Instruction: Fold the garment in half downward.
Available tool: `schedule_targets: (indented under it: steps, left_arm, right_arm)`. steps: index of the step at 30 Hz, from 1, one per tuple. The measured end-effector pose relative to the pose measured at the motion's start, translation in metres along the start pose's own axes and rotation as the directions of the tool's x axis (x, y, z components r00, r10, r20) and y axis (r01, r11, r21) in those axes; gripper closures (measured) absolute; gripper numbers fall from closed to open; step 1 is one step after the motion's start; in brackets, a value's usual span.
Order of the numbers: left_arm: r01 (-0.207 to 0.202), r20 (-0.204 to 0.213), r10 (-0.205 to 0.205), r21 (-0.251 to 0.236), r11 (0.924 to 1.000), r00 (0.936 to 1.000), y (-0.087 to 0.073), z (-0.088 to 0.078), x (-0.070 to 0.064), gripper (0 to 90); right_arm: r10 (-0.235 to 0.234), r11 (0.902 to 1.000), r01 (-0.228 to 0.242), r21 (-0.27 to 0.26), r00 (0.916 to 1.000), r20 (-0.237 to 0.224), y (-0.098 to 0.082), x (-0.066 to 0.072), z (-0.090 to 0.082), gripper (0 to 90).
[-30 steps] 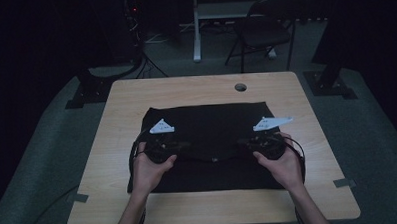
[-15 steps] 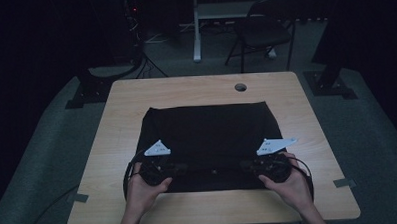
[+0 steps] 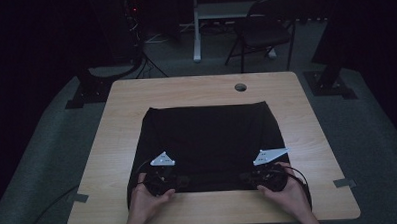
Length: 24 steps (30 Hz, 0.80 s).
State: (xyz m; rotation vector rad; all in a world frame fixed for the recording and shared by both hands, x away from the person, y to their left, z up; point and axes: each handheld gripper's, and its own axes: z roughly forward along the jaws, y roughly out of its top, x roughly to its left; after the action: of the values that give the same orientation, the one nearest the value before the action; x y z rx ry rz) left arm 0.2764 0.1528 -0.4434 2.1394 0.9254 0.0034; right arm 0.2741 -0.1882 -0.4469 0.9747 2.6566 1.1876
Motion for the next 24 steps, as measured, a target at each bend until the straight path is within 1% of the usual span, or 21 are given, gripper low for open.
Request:
schedule_targets:
  steps: [2, 4, 5, 6, 8, 10, 11, 12, 14, 16, 17, 18, 20, 24]
  left_arm:
    - [0.006, 0.020, -0.006, -0.004, 1.0000, 0.9998, -0.0003, 0.0003, 0.0004, 78.3]
    - [0.011, 0.039, -0.010, -0.006, 0.9999, 0.9992, -0.0002, 0.0005, 0.0016, 74.9]
    - [0.013, 0.060, -0.013, -0.006, 0.9999, 0.9981, 0.0003, 0.0006, 0.0021, 71.3]
    - [0.011, 0.072, -0.010, -0.003, 0.9999, 0.9974, 0.0008, 0.0007, 0.0020, 66.5]
    - [0.008, 0.084, -0.007, -0.004, 1.0000, 0.9965, 0.0011, 0.0011, 0.0017, 62.8]
    - [0.021, 0.110, -0.019, -0.011, 0.9997, 0.9937, 0.0009, 0.0018, 0.0025, 57.1]
    - [0.025, 0.122, -0.023, -0.013, 0.9996, 0.9922, 0.0008, 0.0019, 0.0029, 54.9]
    - [0.037, 0.137, -0.035, -0.018, 0.9991, 0.9900, 0.0006, 0.0022, 0.0034, 51.9]
    - [0.050, 0.150, -0.046, -0.024, 0.9985, 0.9877, 0.0001, 0.0024, 0.0040, 49.1]
    - [0.054, 0.163, -0.049, -0.024, 0.9983, 0.9854, 0.0001, 0.0023, 0.0042, 46.0]
    - [0.054, 0.170, -0.049, -0.028, 0.9982, 0.9843, 0.0003, 0.0024, 0.0038, 43.2]
    - [0.050, 0.168, -0.044, -0.030, 0.9983, 0.9848, 0.0006, 0.0025, 0.0034, 41.3]
    - [0.044, 0.162, -0.039, -0.031, 0.9985, 0.9860, 0.0016, 0.0024, 0.0026, 40.7]
    - [0.033, 0.154, -0.026, -0.046, 0.9984, 0.9878, 0.0042, 0.0014, 0.0013, 37.2]
  right_arm:
    - [-0.004, 1.0000, 0.004, 0.006, 1.0000, -0.008, 0.0006, 0.0010, 0.0001, 82.1]
    - [-0.010, 0.9999, 0.010, 0.010, 0.9999, -0.012, 0.0011, 0.0015, 0.0001, 81.2]
    - [-0.008, 0.9999, 0.008, 0.012, 0.9999, -0.014, 0.0012, 0.0015, 0.0000, 80.3]
    - [0.001, 0.9999, -0.001, 0.013, 0.9998, -0.021, 0.0014, 0.0011, 0.0000, 78.0]
    - [0.007, 0.9999, -0.006, 0.016, 0.9991, -0.043, 0.0019, 0.0005, -0.0001, 73.1]
    - [0.007, 0.9998, -0.006, 0.019, 0.9986, -0.052, 0.0024, 0.0014, -0.0001, 68.3]
    - [0.008, 0.9998, -0.007, 0.020, 0.9982, -0.059, 0.0027, 0.0019, -0.0001, 64.1]
    - [0.009, 0.9997, -0.008, 0.022, 0.9977, -0.068, 0.0029, 0.0027, 0.0000, 61.6]
    - [0.003, 0.9997, -0.002, 0.023, 0.9975, -0.070, 0.0031, 0.0045, 0.0000, 57.6]
    - [-0.005, 0.9998, 0.006, 0.017, 0.9969, -0.078, 0.0034, 0.0054, -0.0003, 52.9]
    - [-0.002, 0.9999, 0.003, 0.012, 0.9962, -0.087, 0.0037, 0.0058, -0.0005, 51.7]
    - [-0.005, 0.9999, 0.006, 0.008, 0.9956, -0.093, 0.0041, 0.0063, -0.0008, 50.0]
    - [-0.013, 0.9999, 0.013, -0.001, 0.9948, -0.101, 0.0055, 0.0072, -0.0021, 46.7]
    - [-0.028, 0.9992, 0.025, -0.031, 0.9949, -0.097, 0.0097, 0.0079, -0.0073, 42.3]
